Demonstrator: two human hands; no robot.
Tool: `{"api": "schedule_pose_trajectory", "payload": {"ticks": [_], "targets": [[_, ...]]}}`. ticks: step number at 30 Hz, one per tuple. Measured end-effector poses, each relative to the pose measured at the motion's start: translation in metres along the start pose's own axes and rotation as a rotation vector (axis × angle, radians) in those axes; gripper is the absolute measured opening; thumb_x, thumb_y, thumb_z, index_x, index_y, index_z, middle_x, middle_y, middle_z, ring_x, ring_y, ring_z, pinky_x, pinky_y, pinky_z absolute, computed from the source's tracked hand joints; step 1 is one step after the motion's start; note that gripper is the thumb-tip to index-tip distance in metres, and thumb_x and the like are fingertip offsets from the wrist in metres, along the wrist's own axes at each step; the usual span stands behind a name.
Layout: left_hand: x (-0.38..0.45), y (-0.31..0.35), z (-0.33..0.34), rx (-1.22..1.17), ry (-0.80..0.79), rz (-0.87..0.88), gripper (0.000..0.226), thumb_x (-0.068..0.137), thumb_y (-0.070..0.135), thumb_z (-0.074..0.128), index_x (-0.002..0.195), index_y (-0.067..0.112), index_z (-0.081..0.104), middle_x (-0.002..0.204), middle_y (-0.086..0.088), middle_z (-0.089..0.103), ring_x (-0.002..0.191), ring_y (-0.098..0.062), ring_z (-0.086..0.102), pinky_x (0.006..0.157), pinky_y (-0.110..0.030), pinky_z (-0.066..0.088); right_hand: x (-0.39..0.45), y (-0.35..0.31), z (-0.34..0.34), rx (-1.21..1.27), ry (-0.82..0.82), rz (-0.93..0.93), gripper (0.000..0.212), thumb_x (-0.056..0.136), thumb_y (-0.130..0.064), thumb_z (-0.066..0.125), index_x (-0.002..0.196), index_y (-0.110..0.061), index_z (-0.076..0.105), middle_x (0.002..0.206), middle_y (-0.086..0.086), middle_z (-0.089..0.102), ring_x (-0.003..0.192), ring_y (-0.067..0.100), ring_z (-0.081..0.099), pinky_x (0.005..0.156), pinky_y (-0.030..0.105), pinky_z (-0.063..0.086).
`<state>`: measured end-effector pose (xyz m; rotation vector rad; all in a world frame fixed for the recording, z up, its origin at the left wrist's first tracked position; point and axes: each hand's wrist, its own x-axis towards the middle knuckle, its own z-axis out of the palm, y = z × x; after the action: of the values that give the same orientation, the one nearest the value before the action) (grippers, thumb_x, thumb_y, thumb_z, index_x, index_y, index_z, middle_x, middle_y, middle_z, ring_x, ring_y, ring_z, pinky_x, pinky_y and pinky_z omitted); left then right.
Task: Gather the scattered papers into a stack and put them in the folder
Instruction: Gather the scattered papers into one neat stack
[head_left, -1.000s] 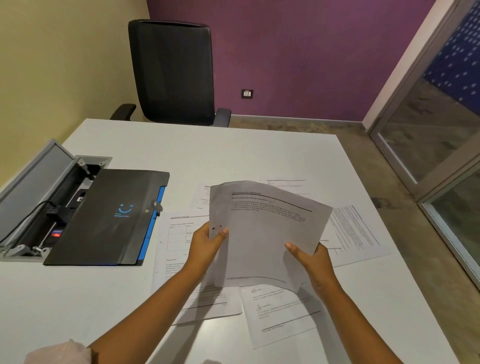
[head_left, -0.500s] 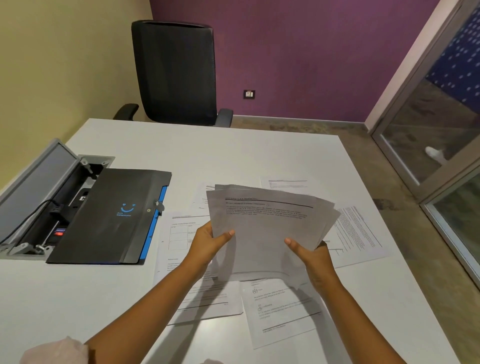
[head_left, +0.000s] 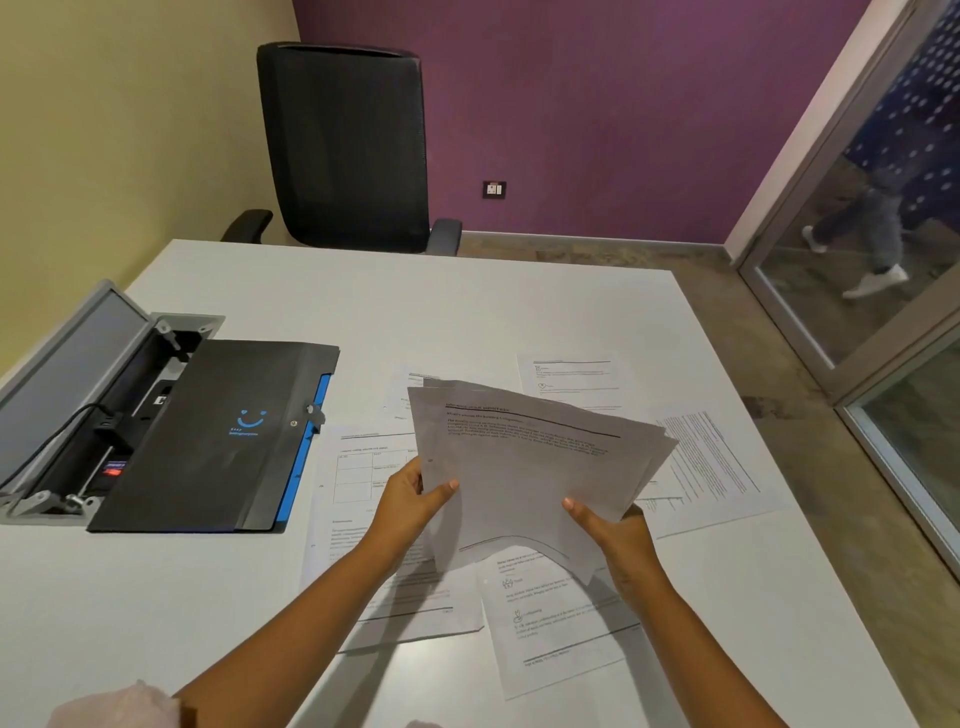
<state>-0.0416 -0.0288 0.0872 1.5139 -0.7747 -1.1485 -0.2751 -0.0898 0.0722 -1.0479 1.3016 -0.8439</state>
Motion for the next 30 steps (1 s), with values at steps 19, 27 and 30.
{"api": "schedule_pose_trajectory", "payload": {"ticks": [19, 27, 30], "targets": [[0.002, 0.03, 0.017, -0.065, 0.022, 0.08, 0.039, 0.083, 0.014, 0.064, 0.117, 0.029, 0.051, 0.108, 0.006, 0.063, 0.1, -0.012, 0.06, 0.083, -0.029, 0.049, -0.005, -0.031, -0.002, 0.113, -0.016, -0.103, 0.033, 0.056, -0.03, 0.077, 0.087, -0.026, 0.068, 0.084, -0.008, 0.074, 0.089, 0.019, 0.065, 0.071, 0.027, 0.049], [0.001, 0.039, 0.027, -0.067, 0.037, 0.144, 0.032, 0.083, 0.016, 0.065, 0.104, 0.038, 0.055, 0.104, 0.015, 0.065, 0.096, 0.0, 0.061, 0.077, -0.017, 0.051, -0.007, -0.051, 0.001, 0.178, -0.107, -0.218, 0.036, 0.06, -0.031, 0.075, 0.093, -0.043, 0.069, 0.093, -0.012, 0.073, 0.091, 0.01, 0.068, 0.086, 0.035, 0.052], [0.001, 0.032, 0.024, -0.054, 0.046, 0.1, 0.035, 0.083, 0.014, 0.064, 0.114, 0.028, 0.055, 0.105, 0.01, 0.065, 0.098, -0.007, 0.062, 0.081, -0.022, 0.05, -0.007, -0.045, 0.0, 0.142, -0.114, -0.214, 0.035, 0.062, -0.031, 0.074, 0.093, -0.045, 0.068, 0.092, -0.013, 0.073, 0.089, 0.006, 0.068, 0.08, 0.028, 0.055]]}}
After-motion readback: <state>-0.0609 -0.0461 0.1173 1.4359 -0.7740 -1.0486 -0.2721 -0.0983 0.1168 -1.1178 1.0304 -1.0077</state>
